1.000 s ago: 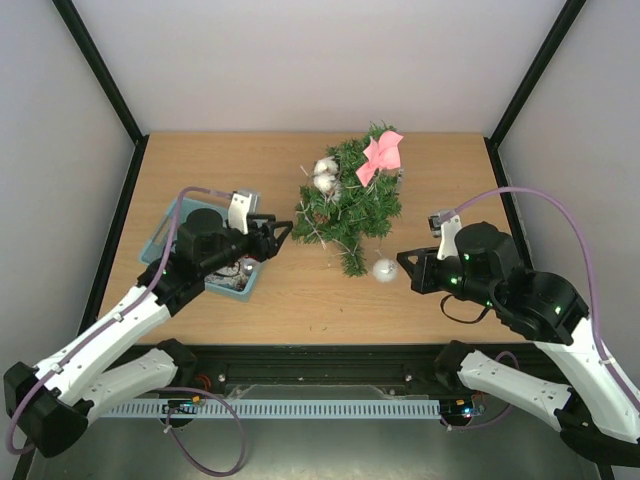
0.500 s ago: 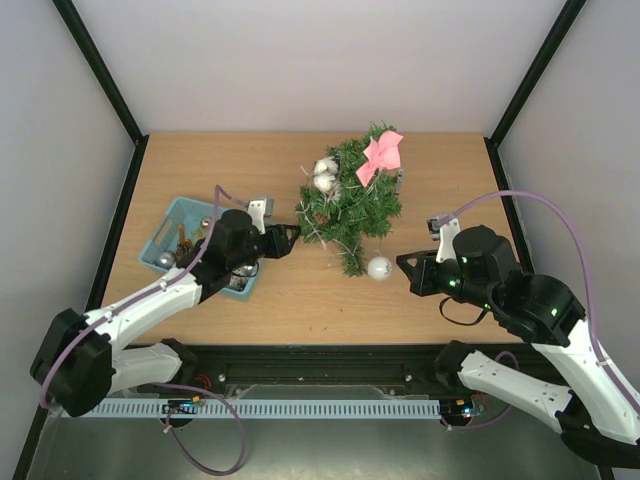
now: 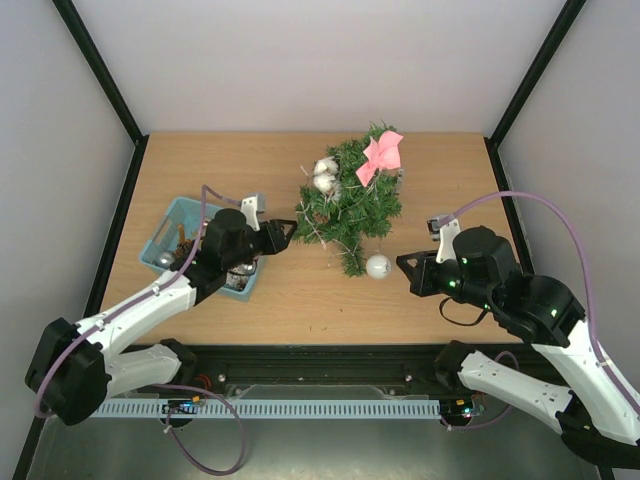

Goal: Decorate the small christmas tree

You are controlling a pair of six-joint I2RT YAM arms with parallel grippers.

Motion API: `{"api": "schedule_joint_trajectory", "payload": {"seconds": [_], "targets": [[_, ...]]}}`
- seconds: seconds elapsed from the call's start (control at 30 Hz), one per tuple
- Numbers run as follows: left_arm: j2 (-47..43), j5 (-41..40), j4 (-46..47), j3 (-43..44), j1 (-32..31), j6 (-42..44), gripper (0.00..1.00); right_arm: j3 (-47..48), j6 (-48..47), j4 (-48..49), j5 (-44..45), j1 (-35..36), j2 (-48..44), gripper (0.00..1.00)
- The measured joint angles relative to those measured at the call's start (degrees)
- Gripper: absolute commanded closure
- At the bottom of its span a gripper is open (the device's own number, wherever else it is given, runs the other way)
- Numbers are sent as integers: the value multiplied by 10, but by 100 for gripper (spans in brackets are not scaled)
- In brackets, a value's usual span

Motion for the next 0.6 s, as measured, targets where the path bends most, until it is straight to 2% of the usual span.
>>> {"api": "schedule_joint_trajectory", "payload": {"seconds": [0.33,0.6], "targets": [[23,10,-8,-9,-26,-40,55,-10,0,3,0,0,1,99],[73,7,10,-9,-31,-47,56,-10,0,3,0,0,1,99]]}}
